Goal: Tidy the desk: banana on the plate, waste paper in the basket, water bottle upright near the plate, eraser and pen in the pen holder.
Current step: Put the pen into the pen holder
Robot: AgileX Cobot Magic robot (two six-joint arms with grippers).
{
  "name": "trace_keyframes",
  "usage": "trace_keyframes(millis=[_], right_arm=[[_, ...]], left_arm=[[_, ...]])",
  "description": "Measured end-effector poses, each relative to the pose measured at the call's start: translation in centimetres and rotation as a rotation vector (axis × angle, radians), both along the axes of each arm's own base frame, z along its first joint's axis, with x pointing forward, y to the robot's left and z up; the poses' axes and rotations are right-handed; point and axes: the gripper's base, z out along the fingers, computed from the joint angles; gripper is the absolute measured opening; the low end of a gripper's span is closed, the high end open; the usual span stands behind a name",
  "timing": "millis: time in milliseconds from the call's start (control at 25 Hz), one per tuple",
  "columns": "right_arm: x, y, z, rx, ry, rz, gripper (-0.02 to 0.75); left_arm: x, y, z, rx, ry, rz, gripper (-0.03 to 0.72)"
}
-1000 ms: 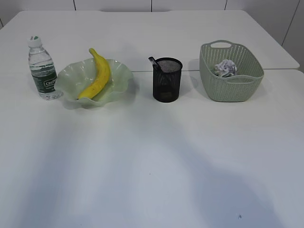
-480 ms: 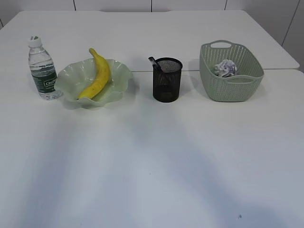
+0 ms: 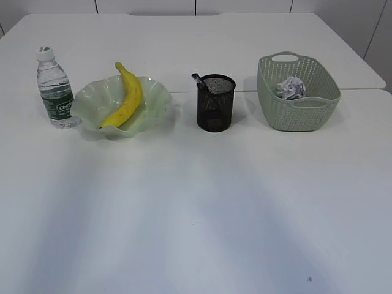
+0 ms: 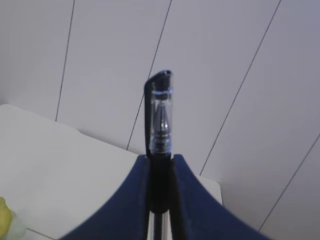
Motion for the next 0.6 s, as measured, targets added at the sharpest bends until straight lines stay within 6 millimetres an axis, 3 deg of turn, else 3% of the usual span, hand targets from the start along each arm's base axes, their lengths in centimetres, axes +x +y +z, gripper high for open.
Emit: trace_keyframes(millis=[280,600], right_arm=[[-1.2,0.1,-4.0,0.008,-0.046,0.06,0.063],[2.6,2.0,-11.1,0.019,0.063,0.103,0.063]], left_arm=[[0.0,-0.2,-0.1,-0.024,0.009,-0.012,0.26],[-0.1,-0.3,-0.3,-0.038,0.039,-0.021,0.26]])
